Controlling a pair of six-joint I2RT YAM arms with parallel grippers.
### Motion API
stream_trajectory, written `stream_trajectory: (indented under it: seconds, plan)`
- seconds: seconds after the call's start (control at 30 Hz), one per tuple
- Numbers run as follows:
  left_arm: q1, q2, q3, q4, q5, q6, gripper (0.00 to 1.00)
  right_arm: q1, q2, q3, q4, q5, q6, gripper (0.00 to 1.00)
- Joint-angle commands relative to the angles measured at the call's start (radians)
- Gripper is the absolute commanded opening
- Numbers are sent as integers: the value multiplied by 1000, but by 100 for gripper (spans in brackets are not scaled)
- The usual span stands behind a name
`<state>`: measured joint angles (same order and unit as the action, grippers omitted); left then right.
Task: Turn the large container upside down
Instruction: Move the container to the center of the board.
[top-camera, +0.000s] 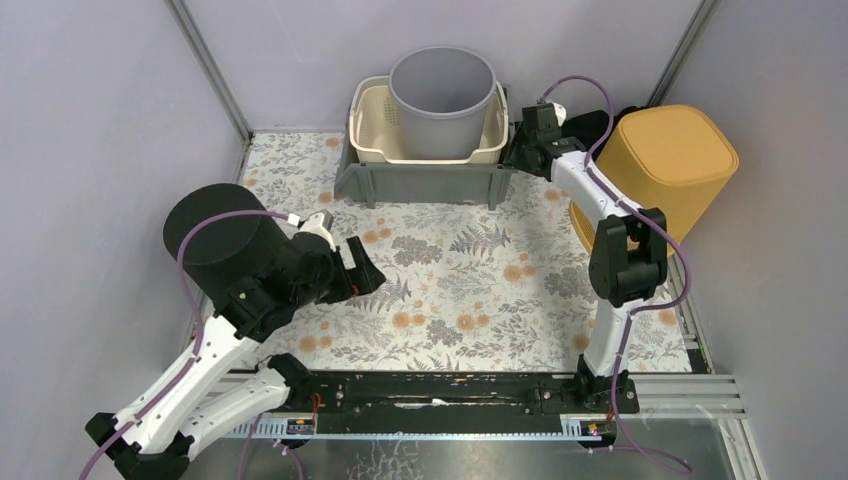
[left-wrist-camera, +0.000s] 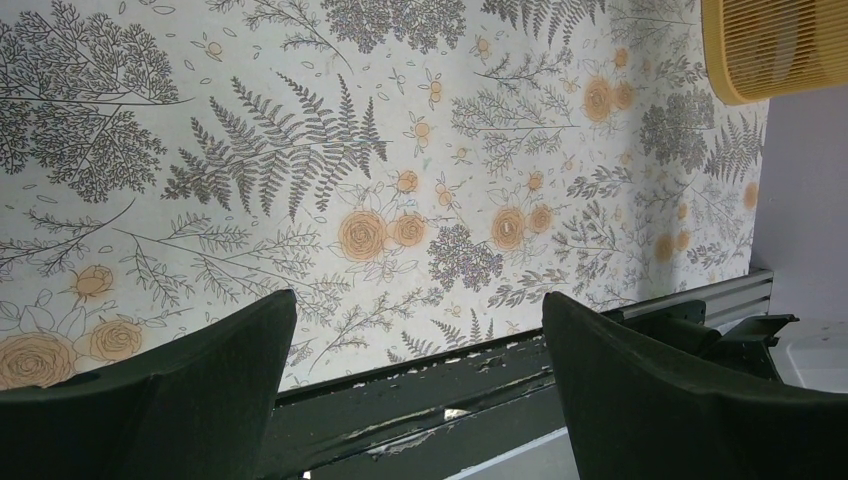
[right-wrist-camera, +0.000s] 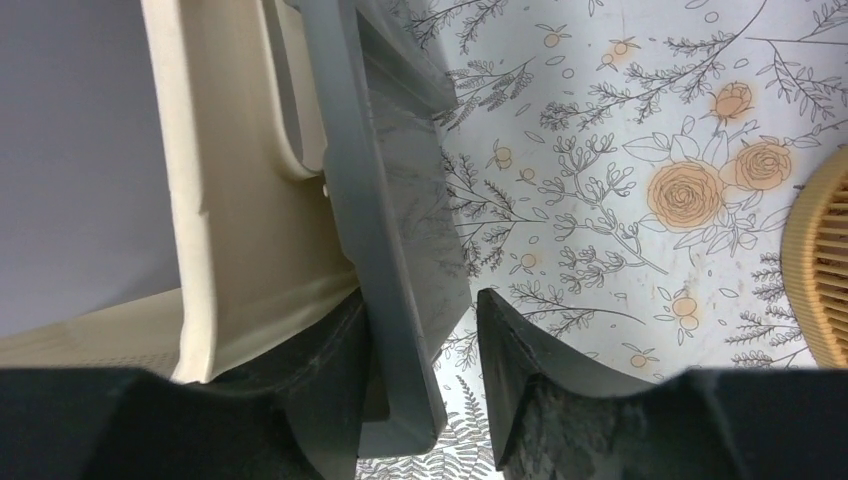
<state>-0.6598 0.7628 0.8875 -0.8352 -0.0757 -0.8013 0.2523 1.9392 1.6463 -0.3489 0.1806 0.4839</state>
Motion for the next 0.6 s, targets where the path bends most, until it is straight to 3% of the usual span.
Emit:
stream_trajectory:
  seconds: [0.0,0.17,0.37,0.57]
  plan:
    - [0,5,7,-13,-4,-2,100,-31,0,27,-59,14,-21,54]
    - [0,18,19,-18,-23,8,100,-31,-88,6,11,-86,-31,72]
    - [0,47,38,-20,-38,19,100,-31,-221,-37,12,-104,-33,78]
    - [0,68,88,-107,-156,-27,100,-30,-348,-99,37,-141,-10,80]
